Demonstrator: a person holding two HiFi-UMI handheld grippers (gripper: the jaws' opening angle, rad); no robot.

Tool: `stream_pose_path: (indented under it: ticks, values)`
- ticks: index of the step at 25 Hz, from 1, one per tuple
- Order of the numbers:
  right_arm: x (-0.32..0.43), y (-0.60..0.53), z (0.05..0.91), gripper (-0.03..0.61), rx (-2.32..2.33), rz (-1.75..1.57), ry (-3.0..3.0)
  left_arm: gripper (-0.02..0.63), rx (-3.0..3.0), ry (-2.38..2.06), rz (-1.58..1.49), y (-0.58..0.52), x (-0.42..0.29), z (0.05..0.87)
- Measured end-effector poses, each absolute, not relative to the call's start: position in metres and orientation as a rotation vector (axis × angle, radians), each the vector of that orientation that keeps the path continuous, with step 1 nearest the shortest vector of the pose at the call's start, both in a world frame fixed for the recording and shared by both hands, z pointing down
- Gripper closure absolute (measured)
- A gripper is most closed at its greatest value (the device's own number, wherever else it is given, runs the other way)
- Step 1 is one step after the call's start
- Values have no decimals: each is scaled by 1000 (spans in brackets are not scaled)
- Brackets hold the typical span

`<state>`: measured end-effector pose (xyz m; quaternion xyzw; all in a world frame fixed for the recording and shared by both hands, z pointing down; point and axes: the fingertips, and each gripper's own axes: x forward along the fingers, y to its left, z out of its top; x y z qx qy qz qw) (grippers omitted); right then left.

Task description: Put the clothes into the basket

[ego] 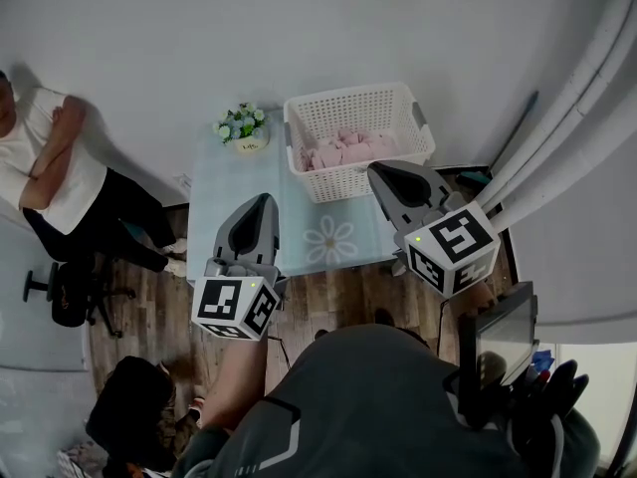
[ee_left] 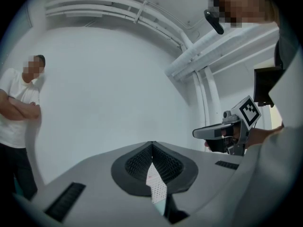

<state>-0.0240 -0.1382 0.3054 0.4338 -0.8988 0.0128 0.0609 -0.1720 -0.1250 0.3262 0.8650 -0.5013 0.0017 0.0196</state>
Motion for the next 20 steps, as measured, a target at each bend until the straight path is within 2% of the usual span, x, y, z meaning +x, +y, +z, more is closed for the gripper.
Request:
stream_pose_path:
  ticks: [20]
  values:
    - [-27,-139,298,565,1341,56,-2756,604,2707,-1586,-10,-129,-172,320]
